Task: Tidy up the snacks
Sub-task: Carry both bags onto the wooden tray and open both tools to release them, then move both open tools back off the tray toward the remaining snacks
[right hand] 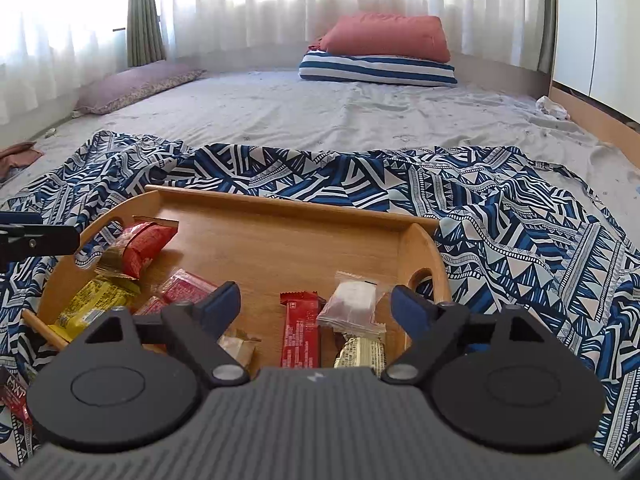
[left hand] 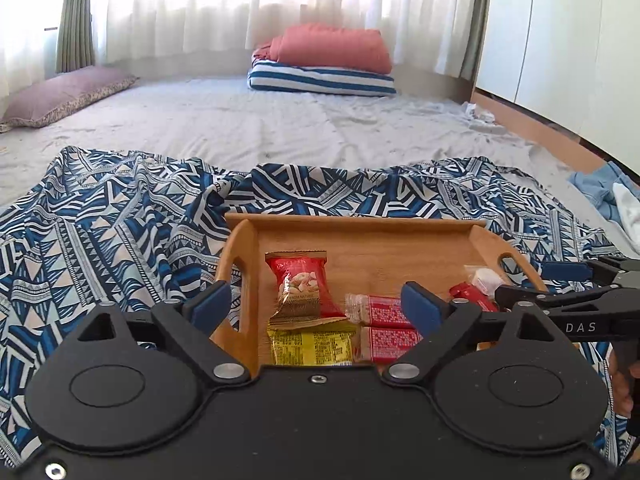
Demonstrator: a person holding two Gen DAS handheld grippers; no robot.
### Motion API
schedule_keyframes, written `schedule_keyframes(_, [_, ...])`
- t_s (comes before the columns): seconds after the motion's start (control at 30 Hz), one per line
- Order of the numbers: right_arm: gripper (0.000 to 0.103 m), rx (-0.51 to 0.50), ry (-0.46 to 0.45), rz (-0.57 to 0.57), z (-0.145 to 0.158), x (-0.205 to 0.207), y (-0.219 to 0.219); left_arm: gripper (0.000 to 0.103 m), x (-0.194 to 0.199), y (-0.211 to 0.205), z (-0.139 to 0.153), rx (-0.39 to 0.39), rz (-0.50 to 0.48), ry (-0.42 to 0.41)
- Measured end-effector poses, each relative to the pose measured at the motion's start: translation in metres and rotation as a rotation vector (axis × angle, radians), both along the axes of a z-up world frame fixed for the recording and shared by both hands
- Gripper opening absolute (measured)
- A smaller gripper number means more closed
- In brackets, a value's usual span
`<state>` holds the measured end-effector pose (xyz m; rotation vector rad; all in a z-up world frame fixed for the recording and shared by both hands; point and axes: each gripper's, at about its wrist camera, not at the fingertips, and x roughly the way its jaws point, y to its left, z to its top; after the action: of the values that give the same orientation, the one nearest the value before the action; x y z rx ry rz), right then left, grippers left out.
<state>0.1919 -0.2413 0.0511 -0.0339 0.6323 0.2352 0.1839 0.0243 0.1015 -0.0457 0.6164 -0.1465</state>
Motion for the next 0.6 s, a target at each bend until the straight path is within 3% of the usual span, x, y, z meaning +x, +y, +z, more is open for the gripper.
schedule_keyframes(0.1, [0.103,0.001,-0.008,0.027,0.003,-0.012,0.002,0.095,-0.018,0.005,0.003,-0.015,-0.001,-0.016])
schedule_keyframes(0.6, [0.103,-0.007,-0.043,0.083,-0.006,-0.076,0.013,0.099,-0.089,0.008,-0.011,0.001,-0.004,-0.013])
